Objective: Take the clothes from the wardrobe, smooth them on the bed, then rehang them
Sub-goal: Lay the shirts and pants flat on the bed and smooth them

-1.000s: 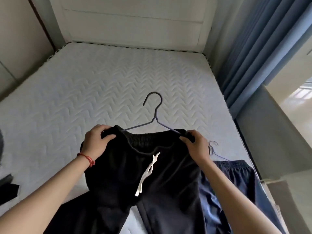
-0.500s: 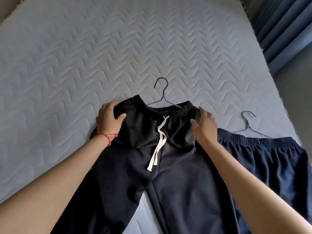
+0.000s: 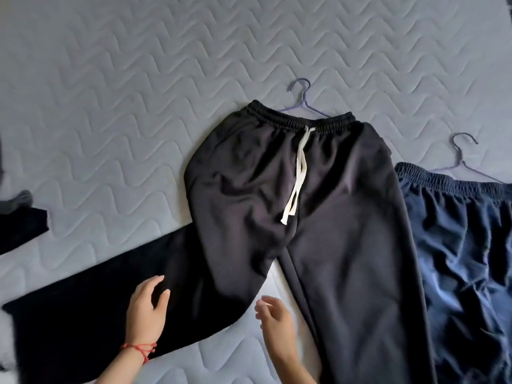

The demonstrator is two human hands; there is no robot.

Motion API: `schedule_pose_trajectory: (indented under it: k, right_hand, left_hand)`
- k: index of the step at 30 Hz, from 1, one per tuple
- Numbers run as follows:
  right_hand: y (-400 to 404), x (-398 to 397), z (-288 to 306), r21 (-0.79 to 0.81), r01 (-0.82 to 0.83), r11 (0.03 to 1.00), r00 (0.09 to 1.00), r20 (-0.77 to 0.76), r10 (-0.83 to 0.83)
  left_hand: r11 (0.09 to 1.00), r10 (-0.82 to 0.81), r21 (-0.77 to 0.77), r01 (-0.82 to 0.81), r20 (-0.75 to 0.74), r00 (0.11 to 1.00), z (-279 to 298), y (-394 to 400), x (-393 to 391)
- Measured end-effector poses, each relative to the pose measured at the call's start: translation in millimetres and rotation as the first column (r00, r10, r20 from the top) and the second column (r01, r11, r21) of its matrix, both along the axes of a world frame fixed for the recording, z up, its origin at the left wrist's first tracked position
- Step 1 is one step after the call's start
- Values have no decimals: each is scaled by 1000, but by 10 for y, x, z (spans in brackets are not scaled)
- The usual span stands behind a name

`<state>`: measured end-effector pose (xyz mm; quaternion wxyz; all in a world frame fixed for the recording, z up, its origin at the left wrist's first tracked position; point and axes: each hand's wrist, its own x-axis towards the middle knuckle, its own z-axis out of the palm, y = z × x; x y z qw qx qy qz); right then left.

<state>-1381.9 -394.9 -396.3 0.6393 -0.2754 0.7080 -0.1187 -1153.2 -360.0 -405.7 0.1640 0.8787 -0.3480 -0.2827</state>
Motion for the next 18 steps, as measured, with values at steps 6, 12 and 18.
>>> schedule_pose_trajectory:
  k: [6, 12, 18]
  right_hand:
    - [183, 307, -206, 99, -6, 995, 997, 74, -1]
    - [259, 383, -447, 175, 97, 980, 981, 148, -123]
    - [312, 394, -448, 209, 282, 936, 945, 107, -308]
  left_hand:
    - [977, -165, 163, 138, 162, 973, -293, -164, 687]
    - [920, -368, 253, 299, 292, 883, -523, -502, 1087]
    - [829, -484, 317, 460, -1, 875, -425, -554, 1109]
